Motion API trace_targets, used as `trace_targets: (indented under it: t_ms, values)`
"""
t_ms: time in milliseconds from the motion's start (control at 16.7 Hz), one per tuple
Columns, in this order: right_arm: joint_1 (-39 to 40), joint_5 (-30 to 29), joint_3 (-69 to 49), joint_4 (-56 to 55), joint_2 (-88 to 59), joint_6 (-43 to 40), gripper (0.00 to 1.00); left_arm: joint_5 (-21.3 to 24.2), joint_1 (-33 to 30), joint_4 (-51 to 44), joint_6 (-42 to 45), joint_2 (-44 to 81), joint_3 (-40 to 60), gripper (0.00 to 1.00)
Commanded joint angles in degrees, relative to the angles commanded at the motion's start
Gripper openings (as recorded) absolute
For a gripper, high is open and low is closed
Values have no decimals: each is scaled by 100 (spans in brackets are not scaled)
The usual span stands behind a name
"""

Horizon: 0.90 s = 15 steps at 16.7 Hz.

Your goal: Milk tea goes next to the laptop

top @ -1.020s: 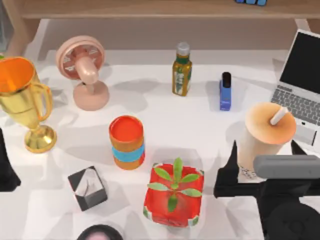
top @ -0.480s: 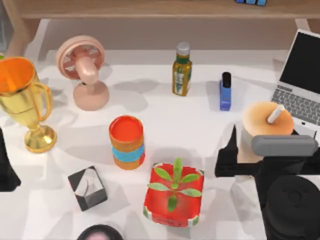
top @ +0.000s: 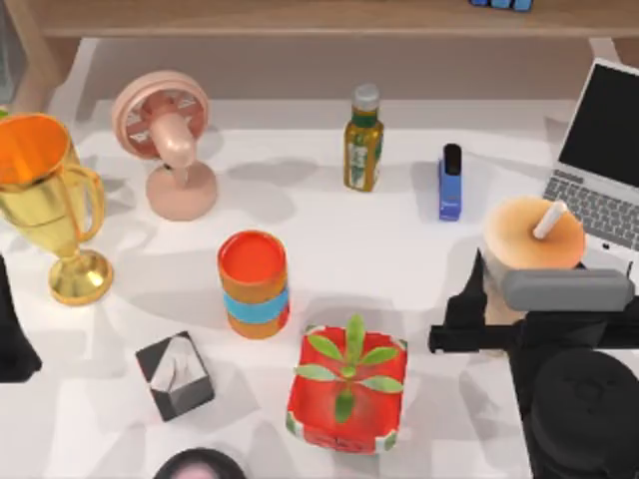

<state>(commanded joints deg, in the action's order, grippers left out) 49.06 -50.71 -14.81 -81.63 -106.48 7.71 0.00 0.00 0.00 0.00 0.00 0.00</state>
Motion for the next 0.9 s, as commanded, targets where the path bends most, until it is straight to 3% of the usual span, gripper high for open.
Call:
trace_targets:
  t_ms: [360,900]
  values:
    - [0,0,0,0,0,0,2,0,0,0,0,0,0,100]
    - [6,1,6,1,-1,10,0,0,0,0,0,0,0,100]
